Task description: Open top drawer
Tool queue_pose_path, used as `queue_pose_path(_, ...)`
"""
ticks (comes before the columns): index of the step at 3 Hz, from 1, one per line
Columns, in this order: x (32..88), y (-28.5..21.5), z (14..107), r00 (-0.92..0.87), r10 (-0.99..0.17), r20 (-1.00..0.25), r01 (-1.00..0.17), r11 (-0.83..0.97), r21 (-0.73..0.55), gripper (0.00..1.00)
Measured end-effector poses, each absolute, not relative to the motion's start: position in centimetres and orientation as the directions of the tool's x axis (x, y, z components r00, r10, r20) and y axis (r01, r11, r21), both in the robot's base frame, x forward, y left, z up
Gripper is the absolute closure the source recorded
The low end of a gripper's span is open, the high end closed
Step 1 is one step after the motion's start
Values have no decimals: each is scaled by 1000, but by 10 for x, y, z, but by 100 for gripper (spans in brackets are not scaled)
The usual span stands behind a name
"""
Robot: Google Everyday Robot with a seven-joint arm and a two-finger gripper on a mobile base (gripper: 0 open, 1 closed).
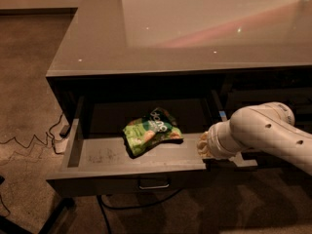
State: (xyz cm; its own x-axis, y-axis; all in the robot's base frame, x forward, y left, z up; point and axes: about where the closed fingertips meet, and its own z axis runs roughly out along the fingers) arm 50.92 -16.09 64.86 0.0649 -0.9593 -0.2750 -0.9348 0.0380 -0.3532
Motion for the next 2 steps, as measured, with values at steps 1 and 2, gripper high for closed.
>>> queue_pose_path(1,486,-166,645,53,-962,-267,-938,43,-343,100)
queue_pose_path(2,486,-166,647,53,-962,-267,-938,43,-343,100)
